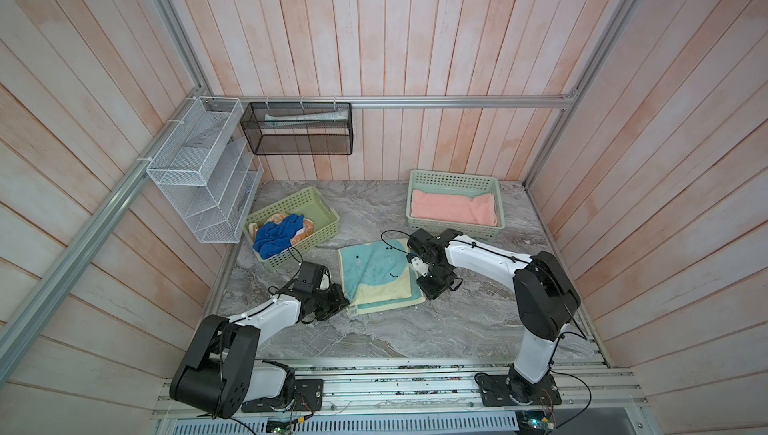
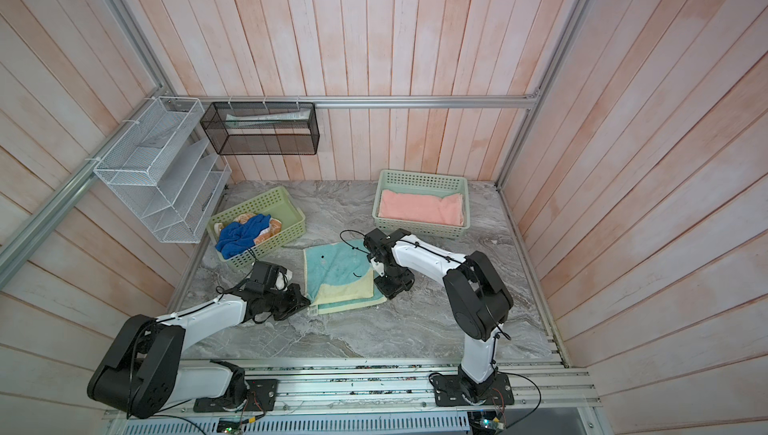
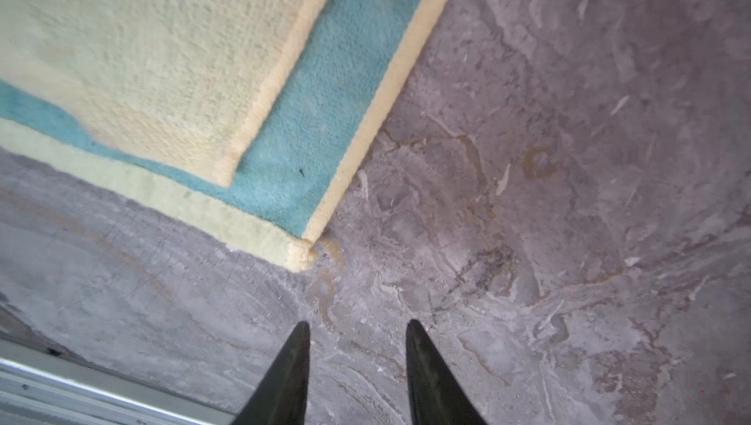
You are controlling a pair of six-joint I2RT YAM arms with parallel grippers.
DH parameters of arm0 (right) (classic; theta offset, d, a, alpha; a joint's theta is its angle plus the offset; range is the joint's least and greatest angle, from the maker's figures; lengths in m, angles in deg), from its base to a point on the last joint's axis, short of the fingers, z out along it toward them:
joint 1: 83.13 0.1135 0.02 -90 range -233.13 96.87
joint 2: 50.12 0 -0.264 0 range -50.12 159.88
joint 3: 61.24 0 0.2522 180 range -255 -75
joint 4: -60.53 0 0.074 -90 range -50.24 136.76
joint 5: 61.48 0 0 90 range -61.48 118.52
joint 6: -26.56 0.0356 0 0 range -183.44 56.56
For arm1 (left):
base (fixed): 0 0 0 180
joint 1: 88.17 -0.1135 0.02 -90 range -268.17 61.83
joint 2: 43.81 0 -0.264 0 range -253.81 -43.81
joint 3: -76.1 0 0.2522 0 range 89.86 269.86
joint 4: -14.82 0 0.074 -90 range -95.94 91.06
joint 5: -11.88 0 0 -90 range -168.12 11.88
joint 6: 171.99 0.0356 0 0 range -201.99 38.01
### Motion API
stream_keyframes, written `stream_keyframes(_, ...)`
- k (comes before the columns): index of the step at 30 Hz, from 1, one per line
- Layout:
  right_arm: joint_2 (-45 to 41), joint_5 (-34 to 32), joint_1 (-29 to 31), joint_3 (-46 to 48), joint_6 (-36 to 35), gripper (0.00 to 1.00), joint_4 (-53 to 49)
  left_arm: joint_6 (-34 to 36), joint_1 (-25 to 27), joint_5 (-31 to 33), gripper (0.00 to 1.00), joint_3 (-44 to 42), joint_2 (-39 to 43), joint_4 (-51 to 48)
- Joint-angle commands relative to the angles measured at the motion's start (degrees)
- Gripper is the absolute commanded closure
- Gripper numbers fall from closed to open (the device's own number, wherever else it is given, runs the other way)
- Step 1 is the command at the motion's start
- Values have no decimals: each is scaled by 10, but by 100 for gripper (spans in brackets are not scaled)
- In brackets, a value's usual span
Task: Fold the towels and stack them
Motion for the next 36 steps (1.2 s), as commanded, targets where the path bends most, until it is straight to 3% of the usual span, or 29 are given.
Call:
stream_keyframes(1, -45, 28, -26, 4, 46, 59, 32, -2, 0, 4, 95, 7, 14, 12)
stream_keyframes(4, -50, 70, -42, 8, 116, 65, 91, 2, 0, 3, 95, 17, 13, 8)
stream_keyframes(8, -56, 176, -43, 51, 218, 75, 215, 1, 0, 2, 95, 21, 15, 5)
stream_keyframes(11, -48, 214, -41, 88, 270, 76, 279, -1, 0, 3, 95, 19, 24, 5)
stream_keyframes(24, 6, 192, -12, 94, 293, 76, 277, 8, 0, 3, 95, 38, 37, -12)
stream_keyframes(28, 11, 159, -3, 91, 294, 70, 258, 10, 0, 3, 96, 45, 40, -16)
stream_keyframes(36, 21, 141, 4, 91, 297, 67, 254, 10, 0, 2, 96, 41, 40, -14)
